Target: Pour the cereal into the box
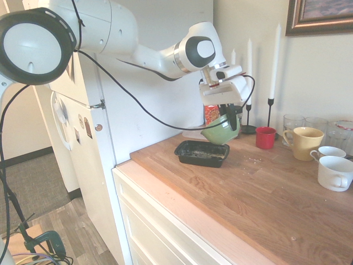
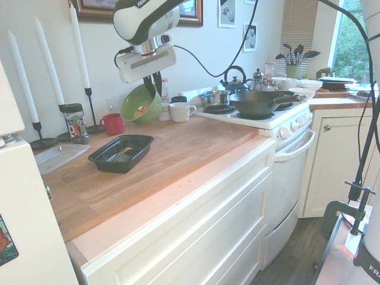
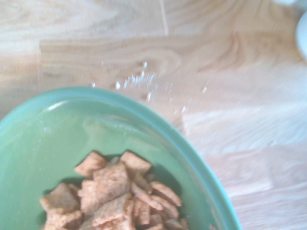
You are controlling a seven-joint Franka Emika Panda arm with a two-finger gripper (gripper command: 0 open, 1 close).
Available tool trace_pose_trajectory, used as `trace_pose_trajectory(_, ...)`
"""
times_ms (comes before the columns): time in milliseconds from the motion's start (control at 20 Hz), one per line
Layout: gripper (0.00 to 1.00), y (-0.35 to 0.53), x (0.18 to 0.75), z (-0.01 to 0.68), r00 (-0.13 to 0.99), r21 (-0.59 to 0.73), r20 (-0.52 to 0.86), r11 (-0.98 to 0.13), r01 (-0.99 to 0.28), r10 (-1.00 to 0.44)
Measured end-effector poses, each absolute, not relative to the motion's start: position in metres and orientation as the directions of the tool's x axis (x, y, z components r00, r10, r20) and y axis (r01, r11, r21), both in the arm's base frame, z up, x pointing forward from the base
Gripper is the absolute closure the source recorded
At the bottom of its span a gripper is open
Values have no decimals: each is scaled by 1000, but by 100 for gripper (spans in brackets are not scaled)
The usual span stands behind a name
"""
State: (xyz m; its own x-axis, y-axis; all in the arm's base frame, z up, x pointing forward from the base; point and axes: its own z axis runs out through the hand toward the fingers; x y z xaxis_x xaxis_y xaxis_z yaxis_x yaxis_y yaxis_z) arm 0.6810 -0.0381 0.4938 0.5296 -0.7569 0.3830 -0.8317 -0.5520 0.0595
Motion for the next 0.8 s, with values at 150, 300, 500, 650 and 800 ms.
trace_pose_trajectory(150,100,-24,685,494,526,126,434,-529,-839,-731)
trace_pose_trajectory(300,100,-12,687,493,532,185,472,-511,-839,-703)
trace_pose_trajectory(500,100,10,690,486,541,248,533,-491,-835,-650)
trace_pose_trajectory(650,100,26,693,470,558,304,576,-477,-824,-597)
trace_pose_trajectory(800,100,43,695,459,580,361,630,-467,-807,-516)
